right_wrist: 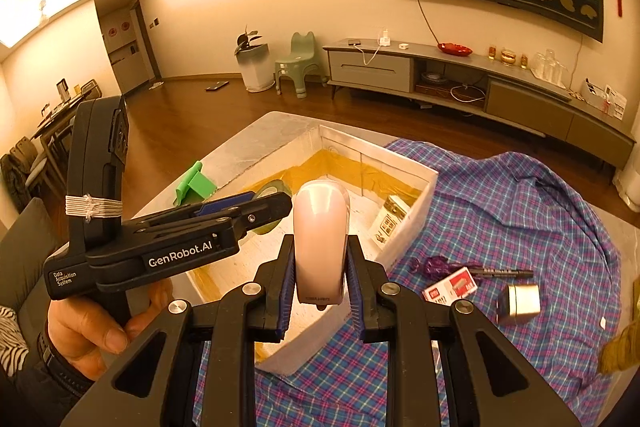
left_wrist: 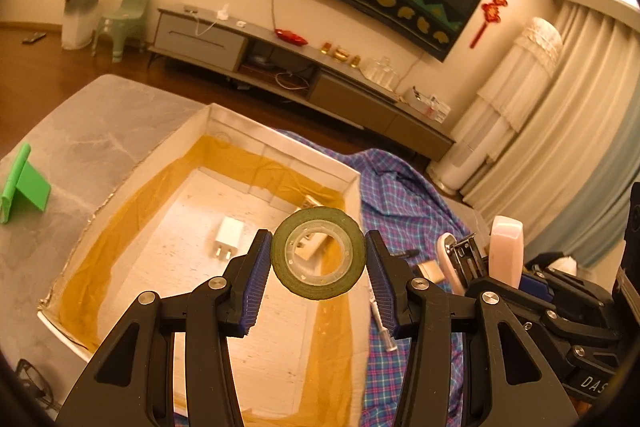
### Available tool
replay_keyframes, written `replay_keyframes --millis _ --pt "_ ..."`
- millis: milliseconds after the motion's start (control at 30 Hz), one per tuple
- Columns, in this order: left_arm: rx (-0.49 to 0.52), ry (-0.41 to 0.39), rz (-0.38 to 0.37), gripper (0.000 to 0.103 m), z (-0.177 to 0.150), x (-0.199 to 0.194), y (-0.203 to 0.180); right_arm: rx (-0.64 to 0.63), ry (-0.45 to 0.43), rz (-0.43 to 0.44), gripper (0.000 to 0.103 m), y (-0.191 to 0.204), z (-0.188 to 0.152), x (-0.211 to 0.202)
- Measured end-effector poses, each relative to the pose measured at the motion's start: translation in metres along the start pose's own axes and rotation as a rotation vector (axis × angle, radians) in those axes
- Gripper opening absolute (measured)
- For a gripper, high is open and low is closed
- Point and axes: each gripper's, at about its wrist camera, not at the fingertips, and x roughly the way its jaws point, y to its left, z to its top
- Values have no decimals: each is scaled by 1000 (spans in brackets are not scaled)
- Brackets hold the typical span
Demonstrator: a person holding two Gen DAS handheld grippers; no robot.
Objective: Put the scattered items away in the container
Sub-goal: 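Carry the tape roll and pink stapler over the box with both tools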
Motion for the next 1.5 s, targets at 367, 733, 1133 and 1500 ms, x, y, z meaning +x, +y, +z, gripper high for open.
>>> replay_keyframes --millis 367,733,1133,1500 --pt "-93 16 38 49 6 6 30 -32 56 27 25 6 24 35" --pt "-79 39 113 49 6 10 51 -29 144 62 25 5 45 87" --pt "10 83 167 49 3 12 58 -6 251 64 25 3 64 160" --pt "87 137 193 49 -6 24 58 -17 325 16 25 9 78 224"
